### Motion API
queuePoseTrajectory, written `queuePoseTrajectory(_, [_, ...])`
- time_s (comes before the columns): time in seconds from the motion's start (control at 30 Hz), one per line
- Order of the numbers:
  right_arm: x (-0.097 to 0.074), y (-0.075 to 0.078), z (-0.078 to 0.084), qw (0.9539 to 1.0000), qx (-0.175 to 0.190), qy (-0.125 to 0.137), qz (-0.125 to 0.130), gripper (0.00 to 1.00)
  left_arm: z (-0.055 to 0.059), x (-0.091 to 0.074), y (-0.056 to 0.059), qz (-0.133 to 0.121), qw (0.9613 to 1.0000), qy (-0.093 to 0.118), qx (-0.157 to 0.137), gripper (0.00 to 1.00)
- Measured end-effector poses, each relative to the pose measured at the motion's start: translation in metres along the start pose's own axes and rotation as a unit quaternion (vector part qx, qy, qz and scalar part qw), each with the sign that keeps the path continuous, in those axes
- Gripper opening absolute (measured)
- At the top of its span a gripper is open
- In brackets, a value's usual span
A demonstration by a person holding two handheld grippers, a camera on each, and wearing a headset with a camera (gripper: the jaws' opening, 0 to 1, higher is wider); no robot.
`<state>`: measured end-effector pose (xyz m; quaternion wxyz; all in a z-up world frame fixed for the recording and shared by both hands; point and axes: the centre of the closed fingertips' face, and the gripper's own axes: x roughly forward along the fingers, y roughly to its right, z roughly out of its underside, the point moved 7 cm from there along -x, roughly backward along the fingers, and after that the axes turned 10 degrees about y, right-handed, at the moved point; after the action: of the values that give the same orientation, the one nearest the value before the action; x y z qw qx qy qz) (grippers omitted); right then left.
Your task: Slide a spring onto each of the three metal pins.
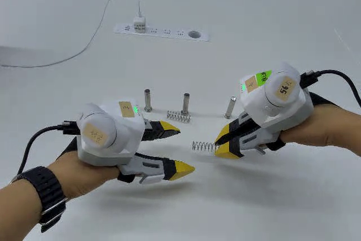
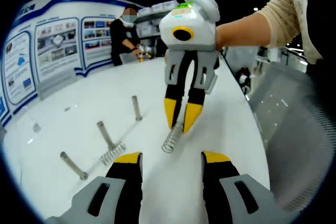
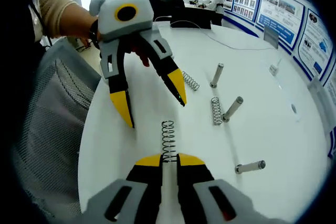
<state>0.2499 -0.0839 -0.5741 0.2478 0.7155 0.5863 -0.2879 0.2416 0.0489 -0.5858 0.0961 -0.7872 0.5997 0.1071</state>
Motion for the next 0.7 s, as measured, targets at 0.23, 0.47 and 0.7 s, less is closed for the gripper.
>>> queuePoseTrajectory(0.23, [0.002,-0.005,-0.007,0.9998,-0.013,-0.002,-0.011,0.11,-0.001,0.003,0.000,0.009,0.9999,0.000,0.013,0.34])
queuePoseTrajectory(0.47, [0.003,-0.008,-0.009,0.9995,-0.023,-0.007,-0.019,0.11,-0.001,0.006,0.004,0.021,0.9994,-0.002,0.028,0.22])
queuePoseTrajectory(0.7, [0.003,-0.011,-0.012,0.9992,-0.030,-0.010,-0.025,0.11,-0.001,0.008,0.006,0.026,0.9988,-0.005,0.041,0.13])
